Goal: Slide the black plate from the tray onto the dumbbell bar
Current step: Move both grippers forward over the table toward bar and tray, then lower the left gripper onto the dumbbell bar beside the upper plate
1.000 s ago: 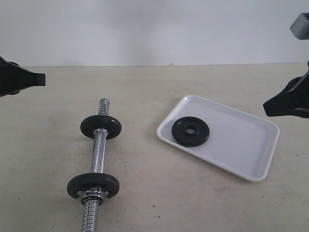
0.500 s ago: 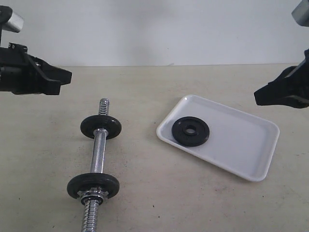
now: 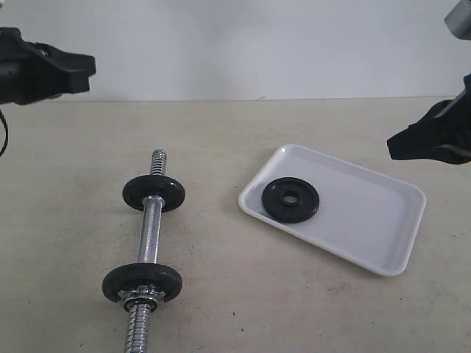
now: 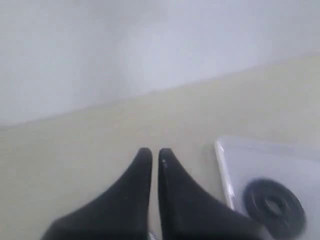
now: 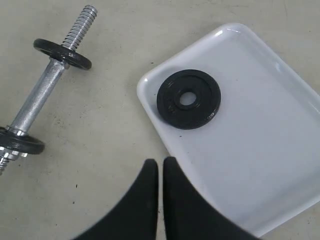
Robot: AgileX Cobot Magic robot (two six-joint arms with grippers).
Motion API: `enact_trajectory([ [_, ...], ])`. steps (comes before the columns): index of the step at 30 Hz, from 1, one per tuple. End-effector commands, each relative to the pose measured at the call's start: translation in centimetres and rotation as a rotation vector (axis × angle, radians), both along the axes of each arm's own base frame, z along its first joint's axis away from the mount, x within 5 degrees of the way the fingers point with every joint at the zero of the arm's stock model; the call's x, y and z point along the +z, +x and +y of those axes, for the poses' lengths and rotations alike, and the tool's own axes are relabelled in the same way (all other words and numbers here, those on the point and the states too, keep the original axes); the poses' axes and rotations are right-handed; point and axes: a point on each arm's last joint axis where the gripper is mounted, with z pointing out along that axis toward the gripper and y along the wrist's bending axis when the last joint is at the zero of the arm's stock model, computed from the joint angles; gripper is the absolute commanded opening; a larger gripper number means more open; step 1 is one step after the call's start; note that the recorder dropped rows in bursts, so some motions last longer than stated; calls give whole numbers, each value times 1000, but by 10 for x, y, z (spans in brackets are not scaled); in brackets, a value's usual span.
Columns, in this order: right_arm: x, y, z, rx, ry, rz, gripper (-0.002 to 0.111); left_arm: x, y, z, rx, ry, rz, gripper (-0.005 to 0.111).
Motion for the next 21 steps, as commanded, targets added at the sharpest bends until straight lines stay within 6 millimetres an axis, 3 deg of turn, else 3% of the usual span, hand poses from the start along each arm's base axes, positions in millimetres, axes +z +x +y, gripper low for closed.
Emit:
enact_trajectory([
  [1, 3, 0, 0, 3, -2, -15, 0, -2, 6, 22, 212, 190, -50, 4],
  [2, 3, 0, 0, 3, -2, -15, 0, -12, 4, 30, 257, 293, 52, 4],
  [5, 3, 0, 0, 3, -2, -15, 0, -30, -5, 38, 301, 384, 265, 4],
  [10, 3, 0, 0, 3, -2, -15, 0, -48, -24, 41, 384, 324, 591, 4],
  [13, 3, 0, 0, 3, -2, -15, 0, -51, -32, 23, 301, 309, 660, 4],
  [16, 3, 0, 0, 3, -2, -15, 0, -48, -35, -12, 148, 253, 613, 4],
  [19, 3, 0, 0, 3, -2, -15, 0, -41, -23, -28, 201, 79, 573, 4],
  [21, 3, 0, 0, 3, -2, -15, 0, -46, -22, -38, 160, 108, 658, 4],
])
